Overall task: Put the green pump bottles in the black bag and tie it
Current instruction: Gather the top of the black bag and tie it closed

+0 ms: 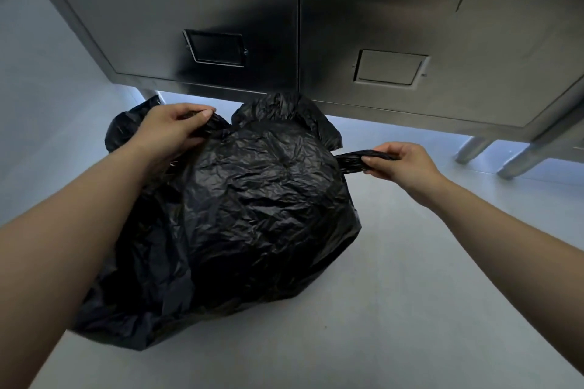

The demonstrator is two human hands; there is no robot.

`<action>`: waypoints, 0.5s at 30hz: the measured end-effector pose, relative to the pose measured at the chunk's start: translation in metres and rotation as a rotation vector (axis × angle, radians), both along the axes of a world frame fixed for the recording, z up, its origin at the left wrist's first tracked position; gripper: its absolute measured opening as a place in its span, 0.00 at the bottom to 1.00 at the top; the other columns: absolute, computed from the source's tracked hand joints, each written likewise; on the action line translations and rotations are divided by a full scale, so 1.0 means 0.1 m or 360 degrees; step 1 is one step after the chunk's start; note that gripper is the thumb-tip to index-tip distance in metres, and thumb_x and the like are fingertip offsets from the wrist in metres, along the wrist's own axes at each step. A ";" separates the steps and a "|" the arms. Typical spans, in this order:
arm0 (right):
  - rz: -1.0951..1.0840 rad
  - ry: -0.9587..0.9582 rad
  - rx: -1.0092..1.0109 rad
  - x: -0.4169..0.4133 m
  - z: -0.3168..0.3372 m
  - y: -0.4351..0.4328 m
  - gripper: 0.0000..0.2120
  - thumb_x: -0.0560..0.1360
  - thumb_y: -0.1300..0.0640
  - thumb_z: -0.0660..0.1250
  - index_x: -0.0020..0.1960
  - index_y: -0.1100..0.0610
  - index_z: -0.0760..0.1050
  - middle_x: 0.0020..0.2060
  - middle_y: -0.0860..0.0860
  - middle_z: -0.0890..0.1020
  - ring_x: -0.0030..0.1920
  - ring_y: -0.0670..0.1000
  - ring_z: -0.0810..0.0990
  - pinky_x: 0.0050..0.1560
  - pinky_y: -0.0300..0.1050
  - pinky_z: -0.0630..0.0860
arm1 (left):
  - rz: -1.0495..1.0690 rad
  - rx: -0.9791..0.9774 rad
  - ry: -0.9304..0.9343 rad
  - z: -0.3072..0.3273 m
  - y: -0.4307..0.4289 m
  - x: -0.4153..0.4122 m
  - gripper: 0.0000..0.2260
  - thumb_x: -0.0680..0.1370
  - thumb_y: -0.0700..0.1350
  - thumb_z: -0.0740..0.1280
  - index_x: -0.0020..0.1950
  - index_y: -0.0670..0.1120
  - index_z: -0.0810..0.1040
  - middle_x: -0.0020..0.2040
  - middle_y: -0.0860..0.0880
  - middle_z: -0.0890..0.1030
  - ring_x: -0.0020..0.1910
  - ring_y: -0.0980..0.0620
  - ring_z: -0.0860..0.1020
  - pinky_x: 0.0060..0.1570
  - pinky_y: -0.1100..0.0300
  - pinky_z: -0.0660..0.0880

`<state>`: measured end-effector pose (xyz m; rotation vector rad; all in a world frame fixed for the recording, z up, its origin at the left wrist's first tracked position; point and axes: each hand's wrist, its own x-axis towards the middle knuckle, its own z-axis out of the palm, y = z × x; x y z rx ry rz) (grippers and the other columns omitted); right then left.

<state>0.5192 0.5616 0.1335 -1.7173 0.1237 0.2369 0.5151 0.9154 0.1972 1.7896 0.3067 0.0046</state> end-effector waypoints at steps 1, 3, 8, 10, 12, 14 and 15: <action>0.0045 0.0002 -0.0042 0.00 0.02 0.02 0.05 0.71 0.66 0.71 0.39 0.58 0.79 0.31 0.50 0.83 0.32 0.46 0.83 0.35 0.33 0.78 | 0.0000 0.0017 -0.0009 0.01 -0.02 0.02 0.09 0.78 0.44 0.66 0.57 0.45 0.79 0.46 0.51 0.81 0.39 0.60 0.80 0.33 0.73 0.75; 0.0175 0.0019 -0.0218 -0.01 0.06 0.05 0.04 0.73 0.64 0.69 0.41 0.57 0.77 0.35 0.52 0.83 0.32 0.45 0.83 0.32 0.34 0.78 | -0.0020 0.0082 -0.0015 0.01 -0.07 0.05 0.08 0.78 0.45 0.64 0.55 0.46 0.80 0.44 0.53 0.80 0.33 0.65 0.79 0.29 0.74 0.73; 0.0374 0.0116 -0.0564 -0.04 0.11 0.07 0.03 0.73 0.60 0.70 0.46 0.57 0.77 0.39 0.51 0.84 0.34 0.46 0.83 0.30 0.34 0.76 | -0.0175 0.0131 0.0081 -0.05 -0.18 0.08 0.07 0.75 0.45 0.69 0.53 0.47 0.79 0.46 0.51 0.80 0.41 0.60 0.79 0.32 0.71 0.77; 0.0421 0.0174 -0.0629 -0.05 0.11 0.08 0.07 0.72 0.56 0.71 0.49 0.56 0.79 0.40 0.51 0.84 0.35 0.47 0.83 0.30 0.34 0.75 | -0.0184 0.0169 0.0090 -0.07 -0.22 0.09 0.06 0.73 0.42 0.72 0.49 0.47 0.80 0.45 0.49 0.80 0.42 0.56 0.79 0.34 0.70 0.78; 0.0461 0.0199 -0.0708 -0.05 0.10 0.10 0.09 0.72 0.53 0.72 0.50 0.55 0.81 0.41 0.52 0.85 0.34 0.48 0.82 0.31 0.36 0.75 | -0.0146 0.0232 0.0088 -0.09 -0.25 0.11 0.05 0.71 0.42 0.74 0.44 0.48 0.79 0.43 0.49 0.79 0.40 0.55 0.78 0.32 0.71 0.78; 0.0455 0.0211 -0.0752 -0.05 0.07 0.11 0.09 0.71 0.54 0.73 0.50 0.56 0.82 0.40 0.54 0.84 0.34 0.50 0.80 0.34 0.39 0.76 | -0.0117 0.0290 0.0079 -0.11 -0.27 0.12 0.06 0.70 0.42 0.75 0.41 0.50 0.79 0.41 0.50 0.79 0.39 0.55 0.78 0.30 0.69 0.77; 0.0429 0.0217 -0.0757 -0.04 0.05 0.10 0.08 0.71 0.55 0.73 0.48 0.57 0.82 0.38 0.54 0.84 0.34 0.50 0.80 0.36 0.40 0.76 | -0.0115 0.0317 0.0072 -0.12 -0.27 0.12 0.06 0.70 0.43 0.75 0.40 0.51 0.79 0.41 0.50 0.79 0.38 0.55 0.78 0.30 0.69 0.76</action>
